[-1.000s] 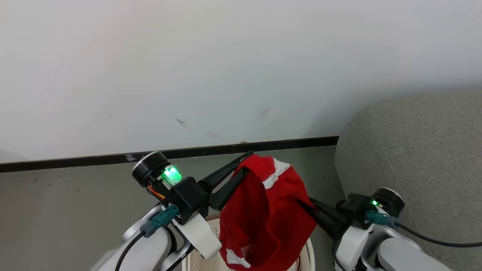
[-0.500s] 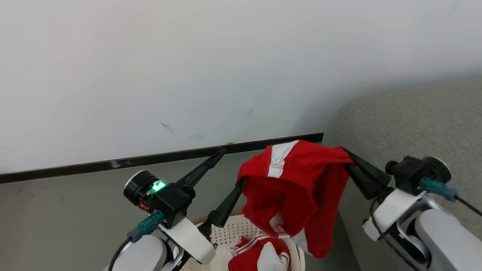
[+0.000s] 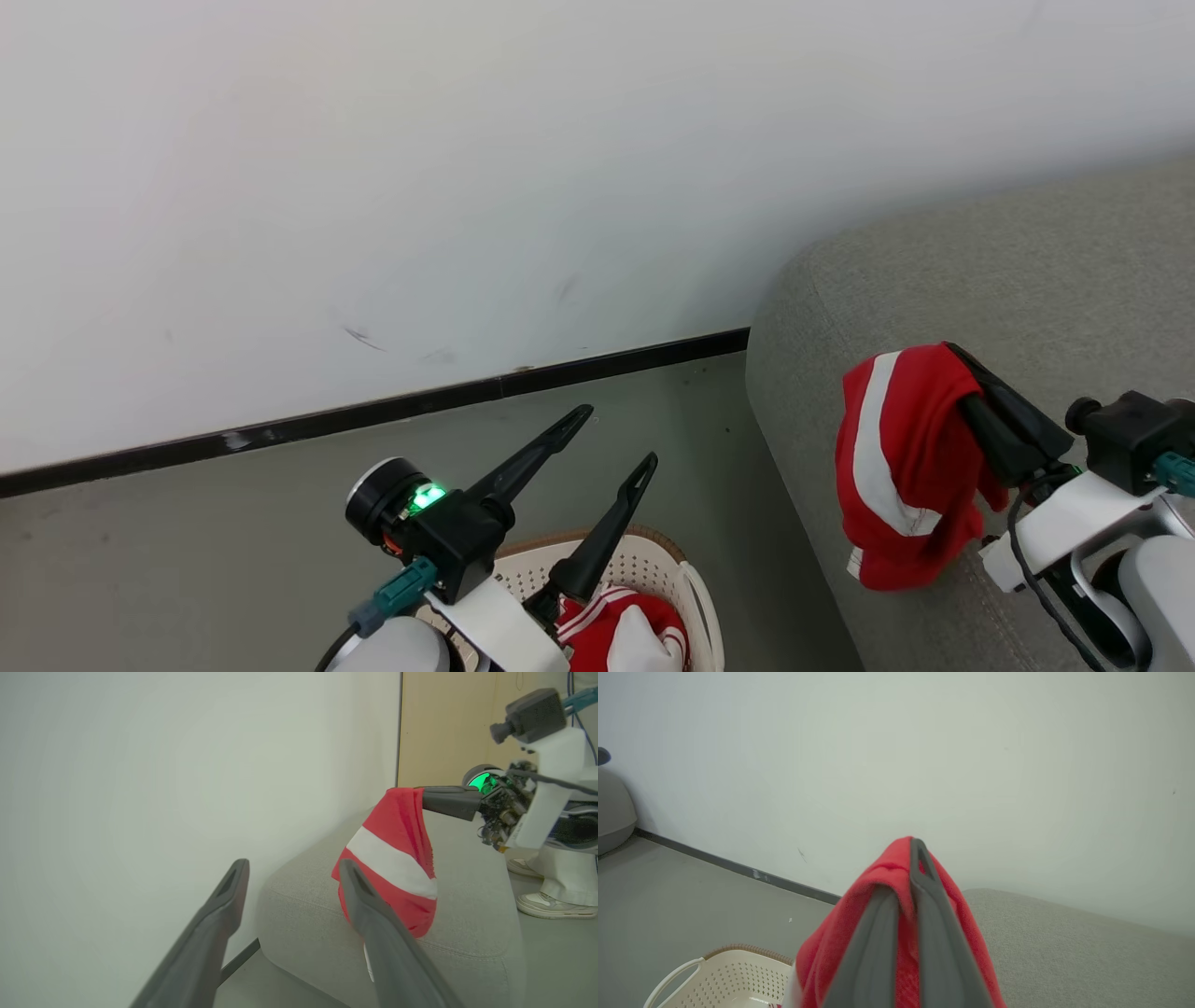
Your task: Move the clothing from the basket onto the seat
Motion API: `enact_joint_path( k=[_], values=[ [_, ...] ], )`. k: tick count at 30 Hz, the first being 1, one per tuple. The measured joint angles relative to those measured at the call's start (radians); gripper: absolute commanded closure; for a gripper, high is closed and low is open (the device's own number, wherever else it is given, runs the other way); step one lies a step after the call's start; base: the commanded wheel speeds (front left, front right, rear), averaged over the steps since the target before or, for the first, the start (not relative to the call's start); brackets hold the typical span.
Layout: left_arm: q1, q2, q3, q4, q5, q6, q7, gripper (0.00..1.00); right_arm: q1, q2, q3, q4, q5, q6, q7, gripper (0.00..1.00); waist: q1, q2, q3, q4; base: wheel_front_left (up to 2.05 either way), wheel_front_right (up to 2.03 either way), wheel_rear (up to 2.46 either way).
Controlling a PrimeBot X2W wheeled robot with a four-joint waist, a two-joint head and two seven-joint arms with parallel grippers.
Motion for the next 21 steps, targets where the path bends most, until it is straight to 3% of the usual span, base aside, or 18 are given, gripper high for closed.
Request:
enact_joint_path(
  k=[21],
  values=[
    [0.019,-0.051,-0.111,0.011,-0.002,-0.025,-0.016,0.0,0.191,0.006,-0.198,-0.12,-0.069,0.0,0.0,1.0,0.0,0.0,-0.019,-0.151,0.0,0.0,0.0]
  ],
)
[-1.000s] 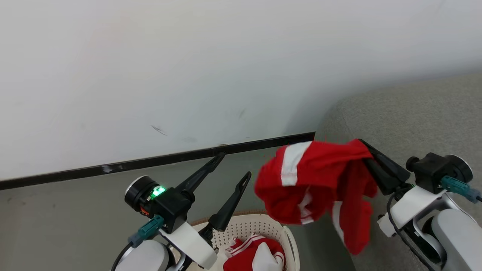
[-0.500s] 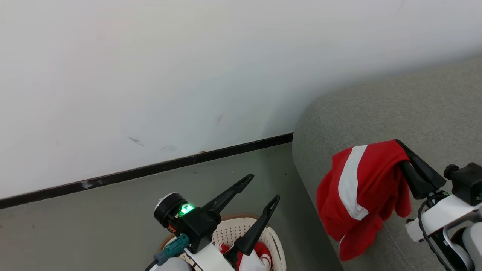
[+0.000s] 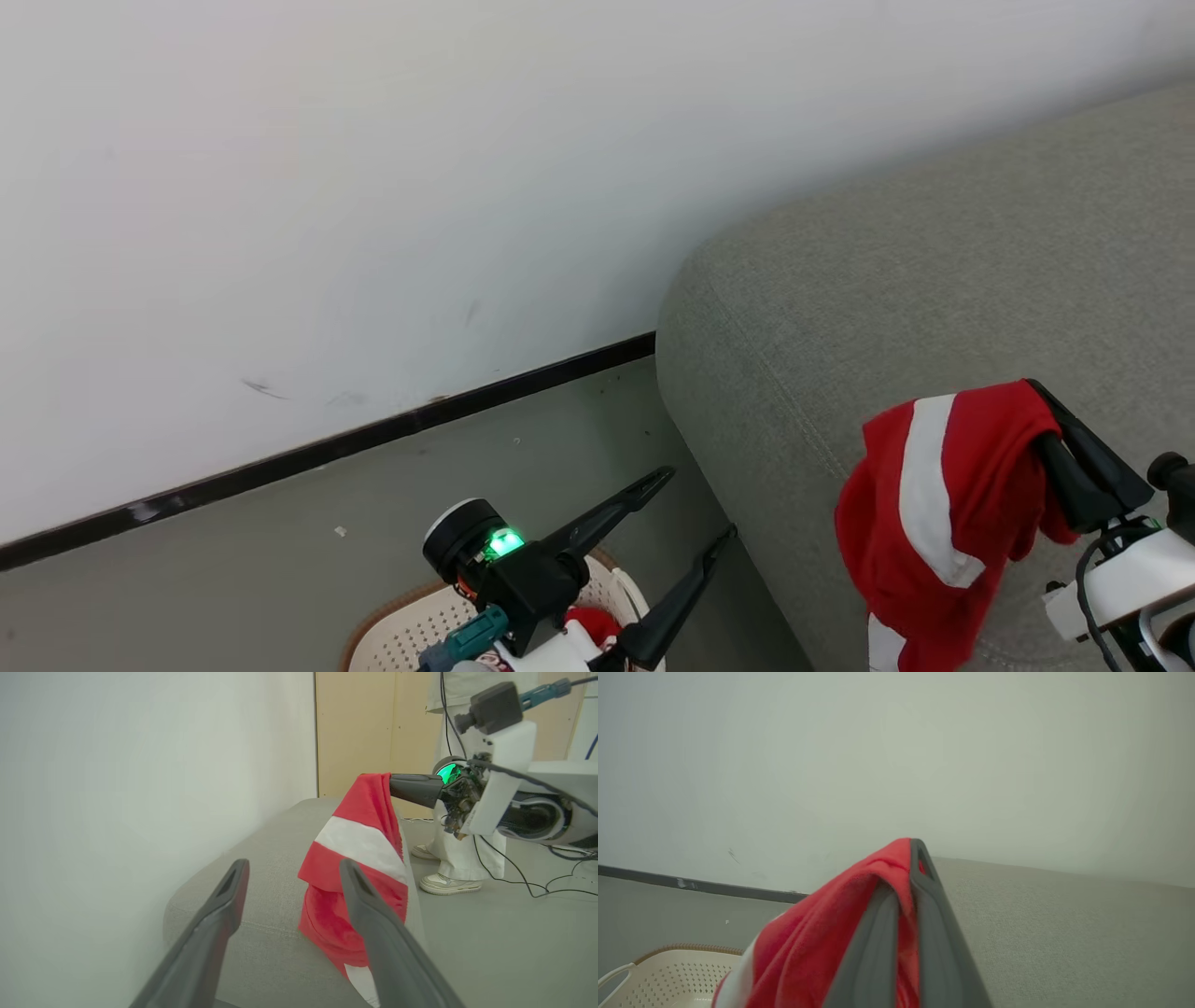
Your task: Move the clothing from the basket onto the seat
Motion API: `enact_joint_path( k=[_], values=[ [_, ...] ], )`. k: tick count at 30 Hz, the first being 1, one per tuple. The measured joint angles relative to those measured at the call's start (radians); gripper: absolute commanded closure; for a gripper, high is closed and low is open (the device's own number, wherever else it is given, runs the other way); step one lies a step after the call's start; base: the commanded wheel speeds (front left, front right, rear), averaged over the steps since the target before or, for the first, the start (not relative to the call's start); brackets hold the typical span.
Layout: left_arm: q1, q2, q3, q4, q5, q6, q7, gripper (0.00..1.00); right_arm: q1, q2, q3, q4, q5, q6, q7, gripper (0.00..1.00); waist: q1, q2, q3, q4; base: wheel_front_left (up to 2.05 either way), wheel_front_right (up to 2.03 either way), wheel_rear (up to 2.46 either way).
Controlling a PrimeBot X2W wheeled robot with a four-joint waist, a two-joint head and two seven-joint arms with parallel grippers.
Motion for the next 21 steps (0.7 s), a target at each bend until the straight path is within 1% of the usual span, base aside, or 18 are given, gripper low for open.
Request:
enact_joint_path(
  k=[4,8,12,14,17,21],
  values=[
    [0.0,-0.002,-0.005,0.003,-0.002,-0.001,-0.001,0.0,0.031,0.002,-0.019,-0.022,-0.013,0.0,0.0,1.0,0.0,0.0,-0.001,-0.033,0.0,0.0,0.0],
    [0.003,-0.003,-0.003,0.005,-0.007,-0.001,-0.001,0.0,0.038,0.002,-0.017,-0.03,-0.015,0.0,0.0,1.0,0.0,0.0,0.0,-0.065,0.0,0.0,0.0],
    [0.022,-0.002,0.013,0.011,-0.006,0.001,-0.006,0.0,0.035,0.001,0.024,-0.03,-0.015,0.0,0.0,1.0,0.0,0.0,0.003,-0.092,0.0,0.0,0.0],
    [0.024,0.001,0.03,0.011,-0.006,0.011,-0.009,0.0,0.029,-0.005,0.054,-0.03,-0.007,0.0,0.0,1.0,0.0,0.0,0.006,-0.104,0.0,0.0,0.0],
    [0.027,0.005,0.054,0.01,-0.004,0.028,-0.009,0.0,-0.016,-0.018,0.094,-0.021,0.016,0.0,0.0,1.0,0.0,0.0,0.014,-0.117,0.0,0.0,0.0],
    [0.037,0.02,0.073,0.005,0.004,0.049,-0.009,0.0,-0.138,-0.04,0.109,-0.01,0.048,0.0,0.0,1.0,0.0,0.0,0.033,-0.123,0.0,0.0,0.0]
  ],
)
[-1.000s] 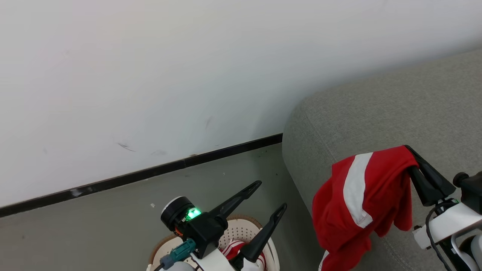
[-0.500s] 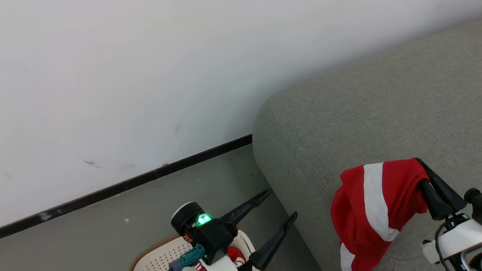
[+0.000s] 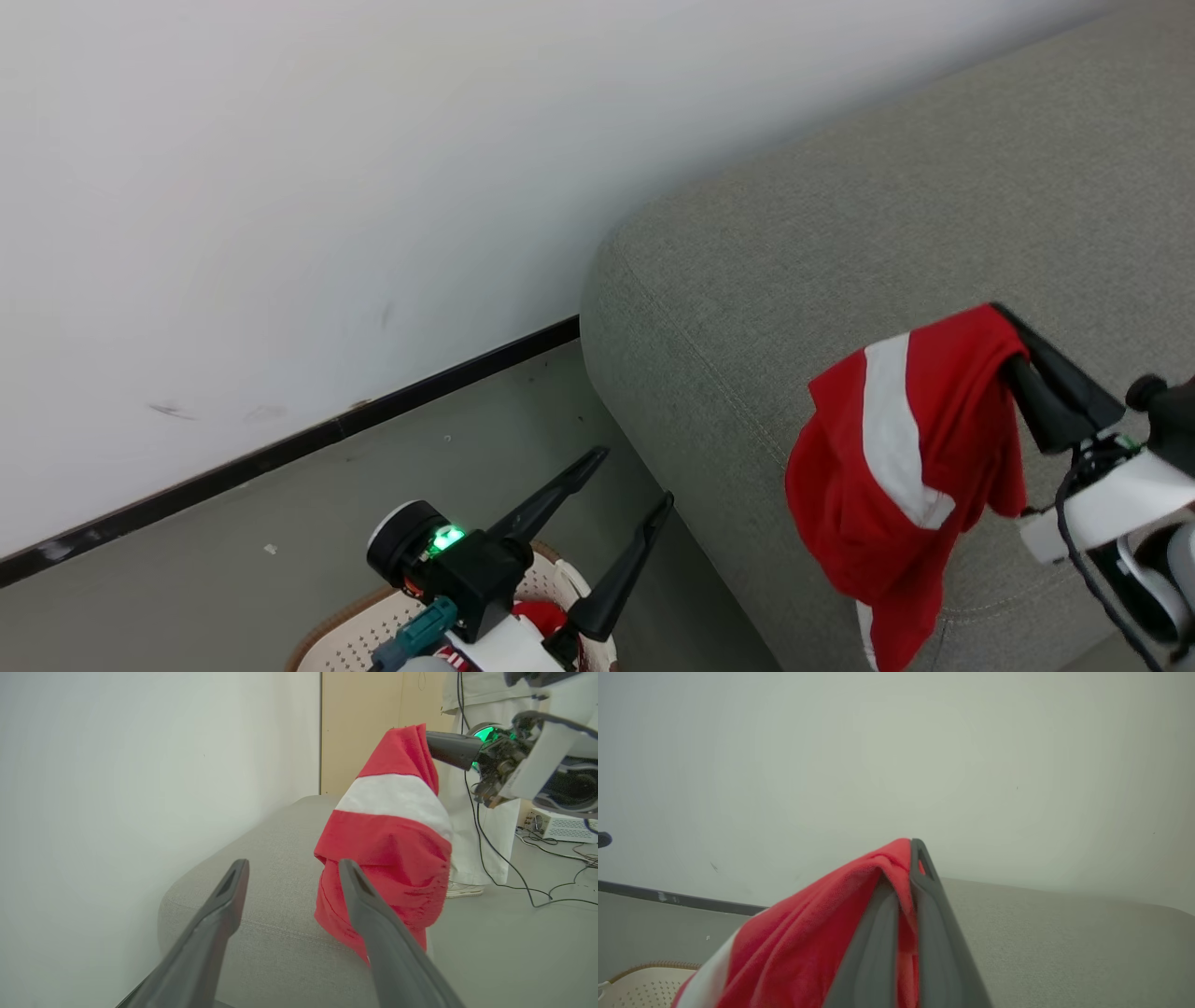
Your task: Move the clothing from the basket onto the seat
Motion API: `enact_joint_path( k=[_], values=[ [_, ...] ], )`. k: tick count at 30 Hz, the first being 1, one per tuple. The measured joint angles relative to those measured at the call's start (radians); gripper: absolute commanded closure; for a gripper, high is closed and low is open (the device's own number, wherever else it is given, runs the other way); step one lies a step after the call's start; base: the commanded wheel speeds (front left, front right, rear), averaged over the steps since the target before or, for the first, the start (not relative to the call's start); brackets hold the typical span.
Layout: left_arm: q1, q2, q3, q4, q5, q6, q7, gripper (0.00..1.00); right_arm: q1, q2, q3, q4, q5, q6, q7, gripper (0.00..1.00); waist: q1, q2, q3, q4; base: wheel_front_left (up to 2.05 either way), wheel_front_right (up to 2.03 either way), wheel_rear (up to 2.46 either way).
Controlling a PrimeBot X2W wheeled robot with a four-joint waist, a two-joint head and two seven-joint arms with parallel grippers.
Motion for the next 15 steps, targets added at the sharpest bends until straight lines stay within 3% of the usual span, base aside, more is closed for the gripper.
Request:
enact_joint_path(
  k=[6,15],
  values=[
    [0.0,0.013,0.034,-0.025,0.009,0.028,0.0,0.0,-0.2,-0.005,0.002,0.058,0.067,0.0,0.01,1.0,0.0,0.0,0.033,0.005,0.0,0.0,0.0],
    [-0.001,0.042,0.061,-0.063,0.022,0.057,-0.001,0.0,-0.452,-0.009,-0.086,0.186,0.141,0.0,0.051,1.0,0.0,0.0,0.086,0.023,0.0,0.0,0.0]
  ],
)
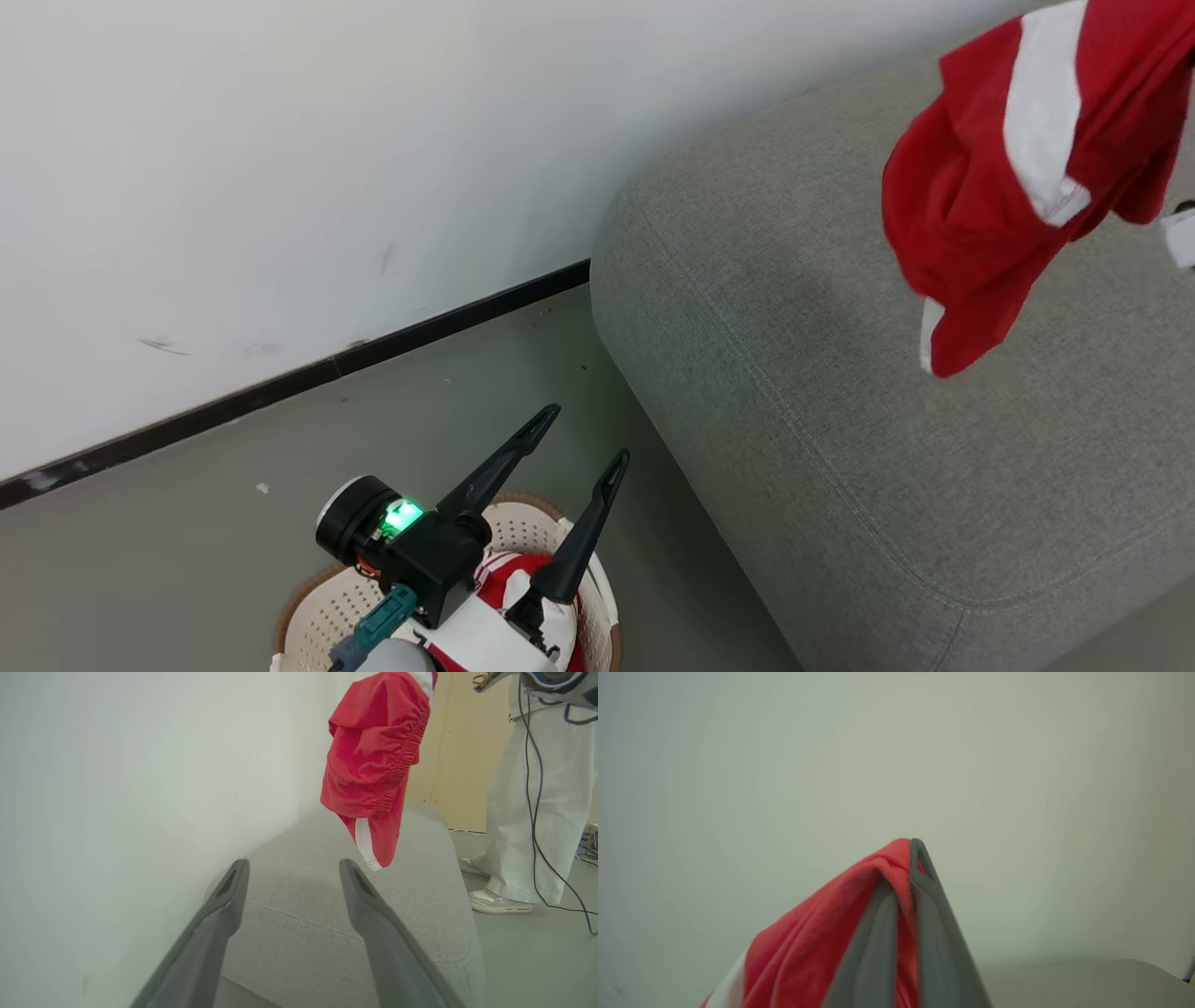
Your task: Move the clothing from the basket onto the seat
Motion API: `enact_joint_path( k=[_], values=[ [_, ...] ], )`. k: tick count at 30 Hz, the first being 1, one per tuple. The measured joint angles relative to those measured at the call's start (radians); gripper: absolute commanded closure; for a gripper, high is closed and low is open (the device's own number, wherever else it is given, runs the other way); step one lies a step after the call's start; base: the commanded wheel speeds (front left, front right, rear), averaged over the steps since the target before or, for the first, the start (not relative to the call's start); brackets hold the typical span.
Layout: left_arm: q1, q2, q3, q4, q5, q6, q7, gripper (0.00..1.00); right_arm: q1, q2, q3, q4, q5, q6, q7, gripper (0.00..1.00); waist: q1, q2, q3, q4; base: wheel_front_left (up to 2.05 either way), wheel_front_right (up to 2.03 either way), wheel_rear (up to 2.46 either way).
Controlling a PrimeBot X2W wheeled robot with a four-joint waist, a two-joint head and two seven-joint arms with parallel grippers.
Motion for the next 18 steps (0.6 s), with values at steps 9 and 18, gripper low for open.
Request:
enact_joint_path(
  k=[9,18],
  values=[
    [-0.01,0.01,-0.002,-0.053,0.04,0.01,0.012,0.0,-0.124,-0.047,-0.136,0.184,0.03,0.0,0.026,1.0,0.0,0.0,0.068,0.026,0.0,0.0,0.0],
    [-0.066,0.02,-0.018,-0.1,0.063,0.013,0.04,0.0,-0.138,-0.123,-0.22,0.298,0.012,0.0,0.013,1.0,0.0,0.0,0.137,0.054,0.0,0.0,0.0]
  ],
)
